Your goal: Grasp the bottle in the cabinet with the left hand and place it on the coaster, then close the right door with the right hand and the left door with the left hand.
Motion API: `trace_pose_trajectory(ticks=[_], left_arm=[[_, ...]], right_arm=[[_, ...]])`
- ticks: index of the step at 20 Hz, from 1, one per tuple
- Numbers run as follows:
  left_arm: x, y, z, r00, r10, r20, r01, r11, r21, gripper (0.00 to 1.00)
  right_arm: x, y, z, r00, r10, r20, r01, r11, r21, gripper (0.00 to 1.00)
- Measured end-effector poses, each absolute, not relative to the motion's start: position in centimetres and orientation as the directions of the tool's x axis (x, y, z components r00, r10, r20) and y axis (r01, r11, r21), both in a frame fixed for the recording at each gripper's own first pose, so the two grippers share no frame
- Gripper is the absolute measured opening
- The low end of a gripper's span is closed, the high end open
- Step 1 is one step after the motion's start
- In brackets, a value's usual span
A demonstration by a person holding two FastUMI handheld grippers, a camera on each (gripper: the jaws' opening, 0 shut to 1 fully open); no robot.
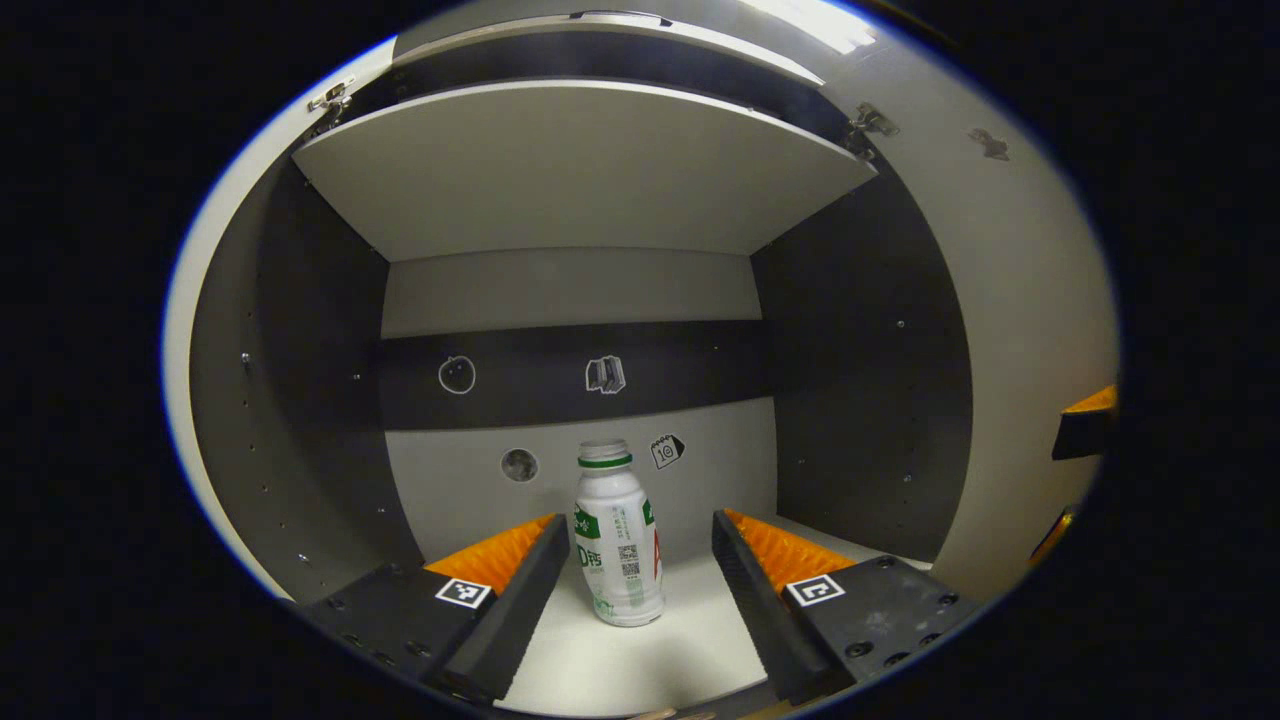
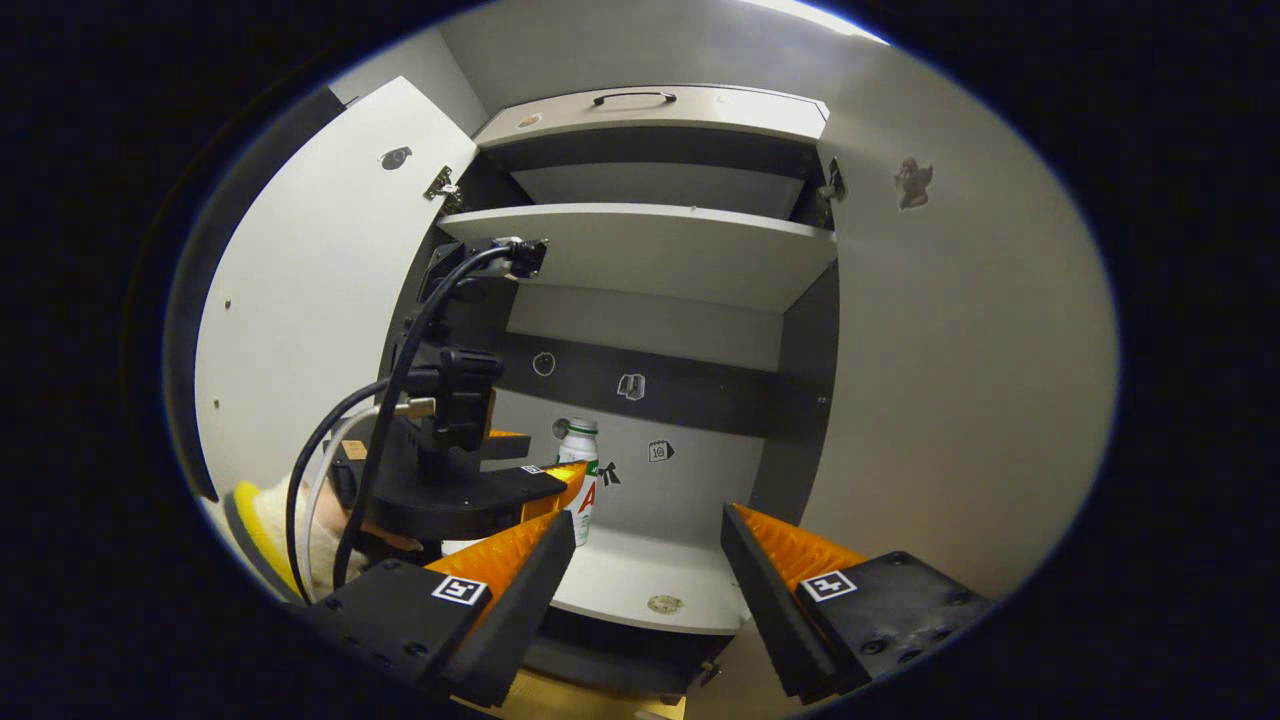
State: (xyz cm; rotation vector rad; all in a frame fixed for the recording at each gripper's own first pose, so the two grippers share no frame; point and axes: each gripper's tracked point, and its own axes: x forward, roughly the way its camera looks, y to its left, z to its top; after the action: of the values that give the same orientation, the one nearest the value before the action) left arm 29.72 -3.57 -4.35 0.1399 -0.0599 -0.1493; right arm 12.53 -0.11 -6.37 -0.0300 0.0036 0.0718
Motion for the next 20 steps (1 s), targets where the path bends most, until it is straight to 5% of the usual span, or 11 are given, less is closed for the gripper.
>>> trace_pose_trajectory(ticks=[17, 20], left_arm=[[38.7, -2.7, -8.1, 0.992, -0.128, 0.0, 0.126, 0.98, 0.152, 0.92], [39.0, -2.7, -8.2, 0.991, -0.131, 0.01, 0.128, 0.982, 0.136, 0.82]], right_arm=[[17.5, -1.3, -11.6, 0.989, 0.095, -0.113, -0.093, 0.995, 0.024, 0.98], [17.7, -1.3, -11.7, 0.989, 0.094, -0.113, -0.093, 0.996, 0.016, 0.98]])
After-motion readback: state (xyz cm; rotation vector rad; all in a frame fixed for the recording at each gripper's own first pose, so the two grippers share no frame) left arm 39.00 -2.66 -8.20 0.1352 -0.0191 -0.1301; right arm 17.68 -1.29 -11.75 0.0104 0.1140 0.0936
